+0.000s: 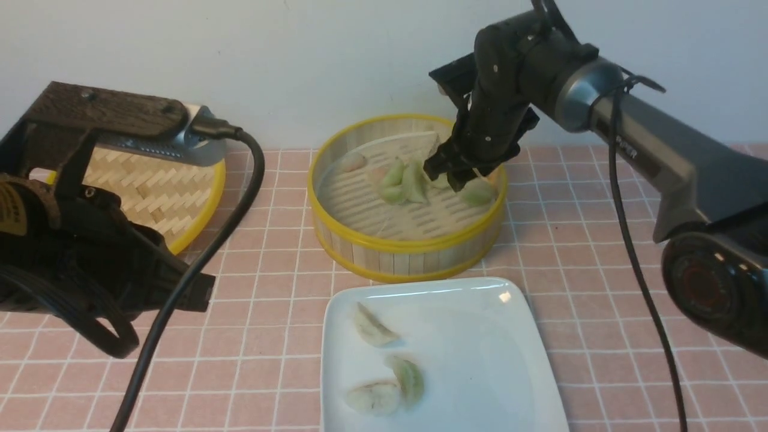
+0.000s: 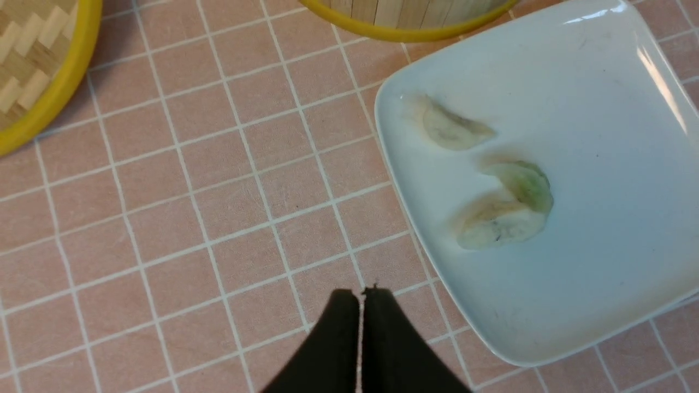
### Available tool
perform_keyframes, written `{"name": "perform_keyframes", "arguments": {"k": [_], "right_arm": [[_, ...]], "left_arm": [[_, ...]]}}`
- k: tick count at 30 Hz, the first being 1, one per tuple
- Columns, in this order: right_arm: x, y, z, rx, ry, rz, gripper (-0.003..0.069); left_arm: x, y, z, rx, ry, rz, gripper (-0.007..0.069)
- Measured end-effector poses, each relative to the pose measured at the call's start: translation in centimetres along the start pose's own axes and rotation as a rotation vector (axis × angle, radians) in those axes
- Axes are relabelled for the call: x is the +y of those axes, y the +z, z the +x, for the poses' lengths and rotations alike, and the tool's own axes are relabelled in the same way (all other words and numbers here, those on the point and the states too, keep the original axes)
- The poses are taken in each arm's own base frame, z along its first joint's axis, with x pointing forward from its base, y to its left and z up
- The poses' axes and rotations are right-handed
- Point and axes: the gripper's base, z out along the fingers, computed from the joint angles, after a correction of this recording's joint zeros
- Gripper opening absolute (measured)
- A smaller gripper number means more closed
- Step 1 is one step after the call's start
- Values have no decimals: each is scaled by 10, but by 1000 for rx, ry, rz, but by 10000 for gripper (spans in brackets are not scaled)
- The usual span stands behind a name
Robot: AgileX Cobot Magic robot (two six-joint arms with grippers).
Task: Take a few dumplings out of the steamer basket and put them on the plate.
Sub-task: Use the right arm to grab a dumpling from inside the steamer
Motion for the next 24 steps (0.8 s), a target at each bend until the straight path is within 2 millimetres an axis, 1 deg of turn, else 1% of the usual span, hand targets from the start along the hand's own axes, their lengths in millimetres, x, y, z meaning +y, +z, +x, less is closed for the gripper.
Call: {"name": "perform_keyframes", "arguments": {"k": [6, 8, 11, 14, 17, 20, 22, 24], "right_arm": [[0, 24, 6, 44, -23, 31, 349], [-1, 28, 7, 49, -31, 44, 349], [-1, 29, 7, 49, -31, 45, 348], [-1, 29, 7, 50, -42, 43, 325], [-2, 29, 6, 44, -77, 37, 188], [2, 24, 2, 23, -79, -29, 53], [6, 22, -1, 3, -62, -76, 15], [11, 16, -5, -23, -41, -127, -6]], "left_arm": [[0, 0, 0, 1, 10, 0, -6], [0, 0, 0, 2, 11, 0, -6], [0, 0, 0, 2, 11, 0, -6], [0, 0, 0, 3, 11, 0, -6], [0, 0, 0, 4, 11, -1, -6], [0, 0, 0, 4, 11, -1, -6], [0, 0, 0, 4, 11, -1, -6], [0, 0, 0, 4, 11, -1, -6]]}}
